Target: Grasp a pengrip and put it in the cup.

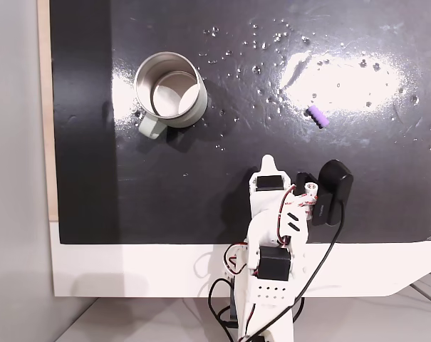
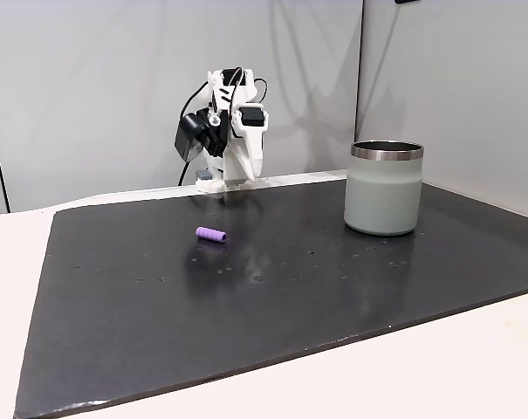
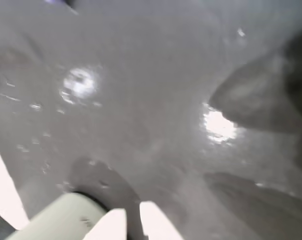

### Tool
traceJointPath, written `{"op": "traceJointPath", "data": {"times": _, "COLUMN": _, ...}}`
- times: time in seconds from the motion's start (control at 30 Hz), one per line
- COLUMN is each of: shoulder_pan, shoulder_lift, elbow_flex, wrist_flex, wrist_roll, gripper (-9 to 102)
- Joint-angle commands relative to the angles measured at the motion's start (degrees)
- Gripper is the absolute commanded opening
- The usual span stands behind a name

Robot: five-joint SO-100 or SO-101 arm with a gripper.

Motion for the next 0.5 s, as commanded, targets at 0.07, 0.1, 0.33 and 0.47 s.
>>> {"op": "traceJointPath", "data": {"times": 0.07, "shoulder_pan": 2.46, "shoulder_lift": -11.34, "elbow_flex": -14.33, "wrist_flex": 0.09, "wrist_roll": -0.35, "gripper": 0}}
{"op": "traceJointPath", "data": {"times": 0.1, "shoulder_pan": 3.25, "shoulder_lift": -14.85, "elbow_flex": -17.23, "wrist_flex": 0.62, "wrist_roll": 0.44, "gripper": 0}}
{"op": "traceJointPath", "data": {"times": 0.33, "shoulder_pan": 6.77, "shoulder_lift": -33.05, "elbow_flex": -33.93, "wrist_flex": 6.24, "wrist_roll": 6.33, "gripper": 0}}
{"op": "traceJointPath", "data": {"times": 0.47, "shoulder_pan": 9.32, "shoulder_lift": -44.12, "elbow_flex": -42.45, "wrist_flex": 8.35, "wrist_roll": 10.20, "gripper": 0}}
